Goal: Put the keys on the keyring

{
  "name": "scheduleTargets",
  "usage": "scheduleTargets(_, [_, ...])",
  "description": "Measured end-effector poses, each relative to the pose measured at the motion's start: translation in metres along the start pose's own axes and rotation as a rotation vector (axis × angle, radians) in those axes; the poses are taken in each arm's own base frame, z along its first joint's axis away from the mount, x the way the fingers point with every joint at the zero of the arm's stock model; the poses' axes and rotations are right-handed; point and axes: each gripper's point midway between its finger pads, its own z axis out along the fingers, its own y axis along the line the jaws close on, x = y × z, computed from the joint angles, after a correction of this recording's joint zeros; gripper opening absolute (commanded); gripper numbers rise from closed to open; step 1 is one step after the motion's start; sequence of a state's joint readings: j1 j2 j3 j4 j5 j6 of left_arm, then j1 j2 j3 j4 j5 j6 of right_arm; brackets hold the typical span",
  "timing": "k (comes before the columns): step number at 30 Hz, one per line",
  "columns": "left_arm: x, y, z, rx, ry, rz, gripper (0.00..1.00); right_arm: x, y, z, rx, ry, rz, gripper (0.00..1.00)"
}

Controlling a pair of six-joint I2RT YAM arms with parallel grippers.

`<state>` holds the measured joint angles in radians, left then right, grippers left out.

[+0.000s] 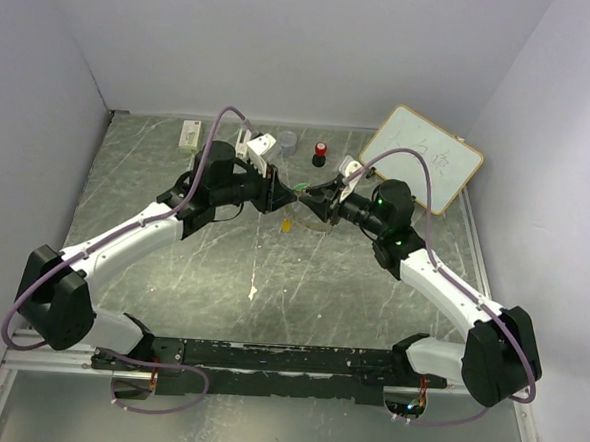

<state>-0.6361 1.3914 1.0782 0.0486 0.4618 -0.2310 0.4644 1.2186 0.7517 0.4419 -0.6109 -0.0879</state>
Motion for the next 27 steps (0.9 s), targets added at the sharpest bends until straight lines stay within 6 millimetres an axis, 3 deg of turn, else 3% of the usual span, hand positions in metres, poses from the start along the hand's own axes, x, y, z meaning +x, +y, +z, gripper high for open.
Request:
scheduleTargets(15, [-0.047, 0.01, 0.02, -0.029, -0.134, 0.056, 0.32, 0.007, 0.011, -0.003, -0.031, -0.001, 0.025, 0.0])
scheduleTargets(22, [-0.038, 0.016, 0.031, -0.027, -0.108, 0.039, 0.33, 0.007, 0.01, -0.003, -0.026, -0.001, 0.029, 0.0])
scheduleTargets(27, [-0.039, 0.019, 0.022, -0.069, -0.123, 0.039, 0.35, 0.008, 0.007, -0.003, -0.005, 0.001, 0.041, 0.0])
